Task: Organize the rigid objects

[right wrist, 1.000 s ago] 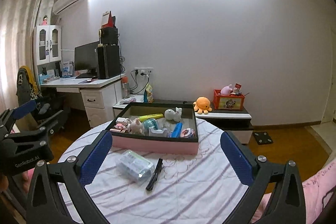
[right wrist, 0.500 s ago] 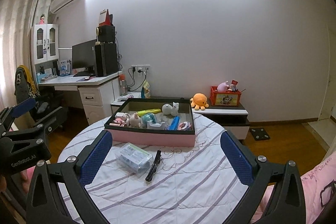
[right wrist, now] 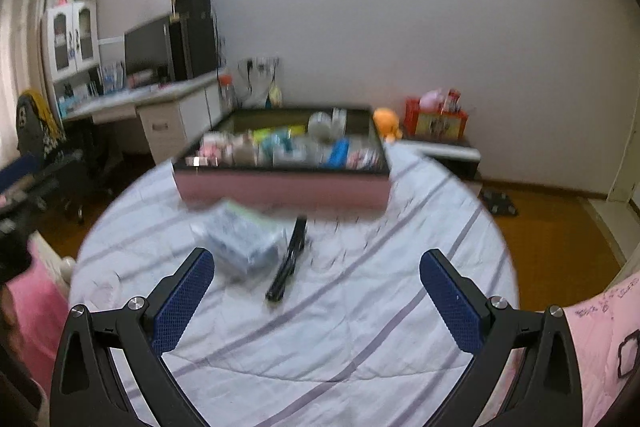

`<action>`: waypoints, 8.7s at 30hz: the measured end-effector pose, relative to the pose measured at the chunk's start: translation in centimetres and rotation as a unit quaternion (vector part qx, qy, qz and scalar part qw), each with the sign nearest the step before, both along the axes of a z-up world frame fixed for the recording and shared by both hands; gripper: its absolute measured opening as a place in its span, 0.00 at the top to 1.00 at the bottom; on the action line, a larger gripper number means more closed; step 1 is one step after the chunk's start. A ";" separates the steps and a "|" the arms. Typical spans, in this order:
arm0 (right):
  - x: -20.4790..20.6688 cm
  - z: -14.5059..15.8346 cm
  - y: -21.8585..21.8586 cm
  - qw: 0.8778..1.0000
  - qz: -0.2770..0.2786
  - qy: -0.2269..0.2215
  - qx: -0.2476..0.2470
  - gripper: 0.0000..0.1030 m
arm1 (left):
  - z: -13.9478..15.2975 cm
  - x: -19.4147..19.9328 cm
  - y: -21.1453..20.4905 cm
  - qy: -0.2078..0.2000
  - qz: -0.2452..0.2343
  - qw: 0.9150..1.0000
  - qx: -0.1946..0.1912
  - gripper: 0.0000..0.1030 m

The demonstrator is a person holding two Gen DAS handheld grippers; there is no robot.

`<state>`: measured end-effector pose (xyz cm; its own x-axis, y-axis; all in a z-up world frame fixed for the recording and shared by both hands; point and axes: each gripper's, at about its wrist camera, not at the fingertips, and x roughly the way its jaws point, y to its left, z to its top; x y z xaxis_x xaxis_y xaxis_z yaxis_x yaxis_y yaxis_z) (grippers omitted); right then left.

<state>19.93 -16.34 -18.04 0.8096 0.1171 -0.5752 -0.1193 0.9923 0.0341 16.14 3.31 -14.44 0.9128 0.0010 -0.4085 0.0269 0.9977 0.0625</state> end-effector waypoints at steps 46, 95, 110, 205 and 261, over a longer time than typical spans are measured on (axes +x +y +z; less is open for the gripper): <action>8.2 -6.6 -5.7 0.991 0.033 0.129 0.033 0.81 | -7.5 8.7 -6.6 0.172 -0.049 0.983 -0.032 0.00; 8.3 -6.9 -5.6 0.991 0.036 0.122 0.031 0.80 | -11.3 13.7 -2.7 0.245 0.003 0.969 -0.035 0.38; 7.1 -6.7 -3.8 0.992 0.013 0.124 -0.001 0.79 | -11.4 9.2 -0.8 0.244 -0.055 0.968 -0.008 0.16; 24.6 -1.6 0.2 0.991 0.098 0.093 0.009 0.81 | -6.0 29.3 -5.9 0.171 -0.053 0.980 0.082 0.36; 6.8 11.4 -1.5 0.996 0.026 -0.089 -0.007 0.00 | 8.1 8.8 -4.2 -0.046 -0.029 0.998 0.024 0.00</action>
<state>26.71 -17.85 -6.64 0.8921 0.1547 -0.4245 -0.1739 0.9847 -0.0066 24.97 -0.92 -6.34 0.9453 -0.0346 -0.3243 0.0757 0.9905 0.1149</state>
